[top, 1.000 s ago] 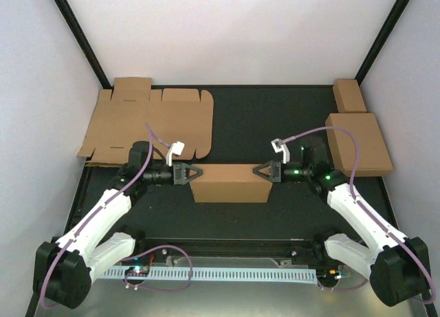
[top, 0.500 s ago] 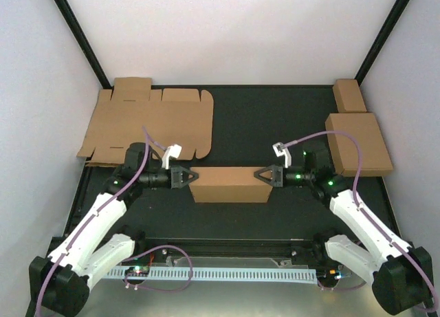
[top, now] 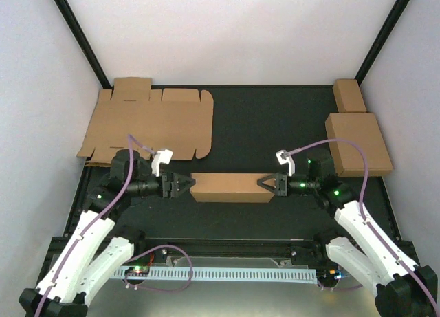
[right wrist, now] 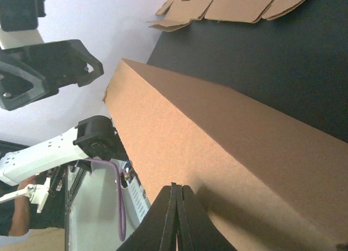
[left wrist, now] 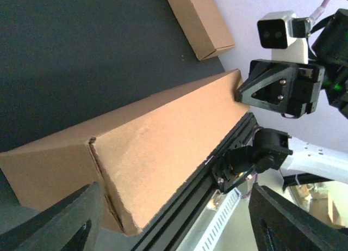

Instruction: Fold the paper box

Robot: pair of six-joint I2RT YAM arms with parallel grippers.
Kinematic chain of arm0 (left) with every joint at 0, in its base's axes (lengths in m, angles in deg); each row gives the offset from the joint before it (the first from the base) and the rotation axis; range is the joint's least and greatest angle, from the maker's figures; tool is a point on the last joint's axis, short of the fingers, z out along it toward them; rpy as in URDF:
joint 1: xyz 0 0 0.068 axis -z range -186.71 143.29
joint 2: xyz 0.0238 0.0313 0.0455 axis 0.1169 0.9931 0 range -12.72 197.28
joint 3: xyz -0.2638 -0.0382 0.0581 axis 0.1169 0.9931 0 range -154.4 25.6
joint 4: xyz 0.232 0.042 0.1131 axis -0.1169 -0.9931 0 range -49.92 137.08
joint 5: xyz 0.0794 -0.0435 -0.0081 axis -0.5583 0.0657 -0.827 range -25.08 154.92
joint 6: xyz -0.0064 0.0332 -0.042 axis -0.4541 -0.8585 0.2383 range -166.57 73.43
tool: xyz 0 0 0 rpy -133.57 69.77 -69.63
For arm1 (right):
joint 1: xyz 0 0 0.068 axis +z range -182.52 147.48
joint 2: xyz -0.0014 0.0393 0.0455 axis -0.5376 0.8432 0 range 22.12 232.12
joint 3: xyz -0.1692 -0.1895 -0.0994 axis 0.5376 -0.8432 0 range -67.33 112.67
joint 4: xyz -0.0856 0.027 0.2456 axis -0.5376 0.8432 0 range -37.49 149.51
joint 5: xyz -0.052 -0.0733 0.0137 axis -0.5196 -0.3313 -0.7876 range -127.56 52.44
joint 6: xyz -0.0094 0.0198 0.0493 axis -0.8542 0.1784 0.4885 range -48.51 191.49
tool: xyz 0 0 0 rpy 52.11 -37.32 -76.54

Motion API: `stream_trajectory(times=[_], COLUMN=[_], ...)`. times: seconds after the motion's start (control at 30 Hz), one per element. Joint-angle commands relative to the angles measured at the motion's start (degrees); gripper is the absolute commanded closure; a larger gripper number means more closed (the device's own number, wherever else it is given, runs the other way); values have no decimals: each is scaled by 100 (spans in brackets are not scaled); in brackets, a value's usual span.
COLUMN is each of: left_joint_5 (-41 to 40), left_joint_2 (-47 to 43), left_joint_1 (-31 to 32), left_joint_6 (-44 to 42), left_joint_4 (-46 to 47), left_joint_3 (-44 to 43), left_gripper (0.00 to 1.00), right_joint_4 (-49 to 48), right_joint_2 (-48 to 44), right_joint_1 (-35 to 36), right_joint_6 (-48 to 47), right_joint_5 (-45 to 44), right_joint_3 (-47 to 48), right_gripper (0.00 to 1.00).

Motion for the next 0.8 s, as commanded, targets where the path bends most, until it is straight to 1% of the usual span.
stream_trajectory(times=[0.0,0.07,0.17,0.23,0.27,0.3,0.33,0.43,0.57,0.63,0.7,0.77], left_joint_5=[-626,-980,-1853,-2604,-2959,-3303,-3553,-3916,-3782,-4064,-4536,-4686], left_joint_2=[-68,22,286,545,714,890,1075,1609,2423,2880,3208,3466], left_joint_1=[240,520,1145,1743,2155,2340,2657,3113,3540,3806,4048,4154], left_joint_6=[-672,-906,-1225,-1486,-1614,-1737,-1840,-2372,-3134,-3357,-3522,-3630], left_joint_4=[-507,-538,-484,-490,-526,-579,-631,-818,-1471,-1728,-1883,-2057], left_joint_3=[-525,-745,-1092,-1338,-1506,-1670,-1844,-2373,-3066,-3327,-3499,-3686], left_gripper=[18,11,2,1,1,1,1,1,1,1,1,1], right_joint_4=[505,513,548,559,588,609,630,681,790,943,1120,1304], right_joint_2=[186,288,377,437,467,472,475,429,341,302,245,189], right_joint_1=[14,17,15,10,8,11,9,10,6,2,2,2], right_joint_6=[-92,-129,-182,-214,-236,-247,-258,-277,-270,-322,-412,-488], right_joint_5=[-280,-279,-311,-300,-298,-301,-302,-331,-418,-495,-601,-713], right_joint_3=[-150,-40,137,219,256,287,319,432,633,797,1017,1184], right_gripper=[98,98,98,98,98,98,98,98,98,99,98,99])
